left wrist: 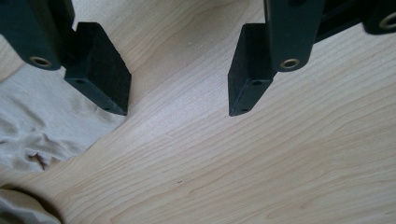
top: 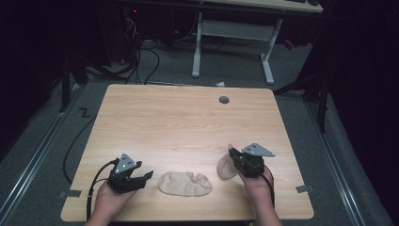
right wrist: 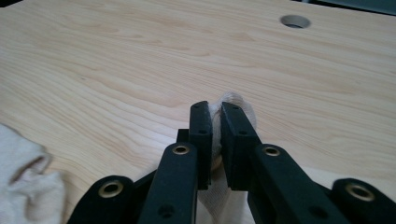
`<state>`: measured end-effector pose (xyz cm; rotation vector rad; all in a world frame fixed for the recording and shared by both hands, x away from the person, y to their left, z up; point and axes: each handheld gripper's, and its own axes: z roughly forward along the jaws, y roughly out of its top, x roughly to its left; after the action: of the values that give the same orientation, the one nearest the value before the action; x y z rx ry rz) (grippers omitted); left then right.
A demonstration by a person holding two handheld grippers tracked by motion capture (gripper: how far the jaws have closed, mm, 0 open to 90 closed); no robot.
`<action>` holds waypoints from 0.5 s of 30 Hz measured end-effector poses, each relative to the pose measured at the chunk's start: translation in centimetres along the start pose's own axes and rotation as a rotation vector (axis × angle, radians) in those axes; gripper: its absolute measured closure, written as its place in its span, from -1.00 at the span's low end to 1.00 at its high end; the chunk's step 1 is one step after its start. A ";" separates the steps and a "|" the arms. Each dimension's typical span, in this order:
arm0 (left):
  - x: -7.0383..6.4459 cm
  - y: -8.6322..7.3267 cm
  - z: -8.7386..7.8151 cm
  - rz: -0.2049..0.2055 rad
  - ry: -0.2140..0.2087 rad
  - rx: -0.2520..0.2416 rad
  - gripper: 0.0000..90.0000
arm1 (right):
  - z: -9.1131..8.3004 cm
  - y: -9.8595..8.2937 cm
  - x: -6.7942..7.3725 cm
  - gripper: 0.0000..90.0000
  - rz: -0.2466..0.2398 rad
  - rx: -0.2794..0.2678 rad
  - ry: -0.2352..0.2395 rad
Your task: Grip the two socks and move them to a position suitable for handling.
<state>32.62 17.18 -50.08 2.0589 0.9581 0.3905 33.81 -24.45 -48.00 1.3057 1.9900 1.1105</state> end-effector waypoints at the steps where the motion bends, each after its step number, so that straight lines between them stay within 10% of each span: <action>1: -0.1 0.0 -0.1 0.008 0.001 0.001 -0.11 | -0.2 -0.2 -0.5 0.85 0.008 0.000 -0.008; 15: -0.1 0.1 0.0 0.015 0.009 0.002 -0.11 | -2.6 -3.9 -5.9 0.57 0.086 0.055 -0.148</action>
<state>32.59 17.14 -49.99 2.0685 0.9493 0.4066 32.30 -31.50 -50.04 1.4702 1.8832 0.9731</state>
